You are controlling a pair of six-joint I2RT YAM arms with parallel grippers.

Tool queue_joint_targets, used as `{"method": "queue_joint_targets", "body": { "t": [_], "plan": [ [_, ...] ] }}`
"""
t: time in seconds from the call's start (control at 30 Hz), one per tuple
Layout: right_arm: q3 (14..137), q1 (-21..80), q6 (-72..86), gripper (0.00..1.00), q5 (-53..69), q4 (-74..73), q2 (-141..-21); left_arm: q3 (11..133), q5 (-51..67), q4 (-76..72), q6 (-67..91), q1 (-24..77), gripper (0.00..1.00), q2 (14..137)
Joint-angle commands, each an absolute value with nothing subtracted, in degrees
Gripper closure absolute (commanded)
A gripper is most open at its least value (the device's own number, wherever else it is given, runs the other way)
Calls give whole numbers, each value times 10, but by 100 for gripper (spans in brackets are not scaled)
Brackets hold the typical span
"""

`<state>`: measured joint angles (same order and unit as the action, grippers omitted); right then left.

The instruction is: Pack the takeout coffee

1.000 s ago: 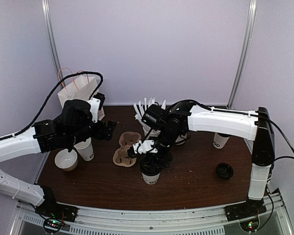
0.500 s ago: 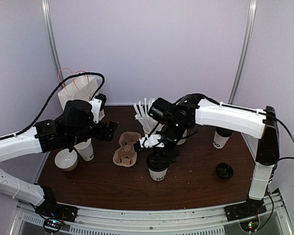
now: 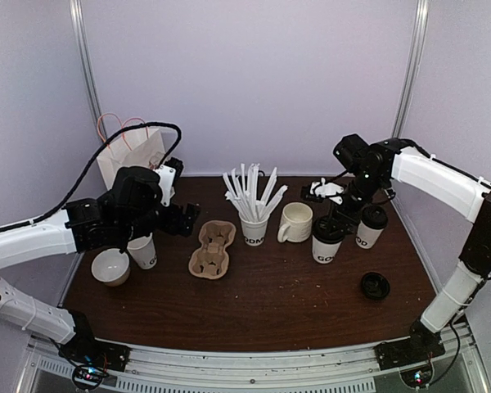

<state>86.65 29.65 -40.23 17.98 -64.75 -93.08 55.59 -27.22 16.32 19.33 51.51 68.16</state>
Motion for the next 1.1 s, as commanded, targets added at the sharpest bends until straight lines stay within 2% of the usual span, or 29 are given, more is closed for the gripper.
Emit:
{"method": "queue_joint_targets", "body": {
  "t": [0.0, 0.5, 0.63, 0.83, 0.87, 0.9, 1.07],
  "plan": [
    [868, 232, -376, 33, 147, -587, -932, 582, -254, 138, 189, 511, 3, 693],
    [881, 171, -359, 29, 153, -562, -1025, 596, -270, 178, 184, 512, 3, 674],
    [885, 168, -353, 18, 174, -577, -1020, 622, -274, 200, 153, 511, 2, 682],
    [909, 167, -343, 11, 185, -603, -988, 732, -320, 322, 118, 474, 2, 714],
    [913, 167, -341, 4, 187, -605, -983, 753, -316, 340, 113, 461, 2, 721],
    [917, 167, -338, 3, 188, -606, -979, 772, -308, 356, 107, 446, 3, 727],
    [922, 167, -323, 5, 196, -602, -952, 873, -300, 427, 79, 392, 5, 768]
  ]
}}
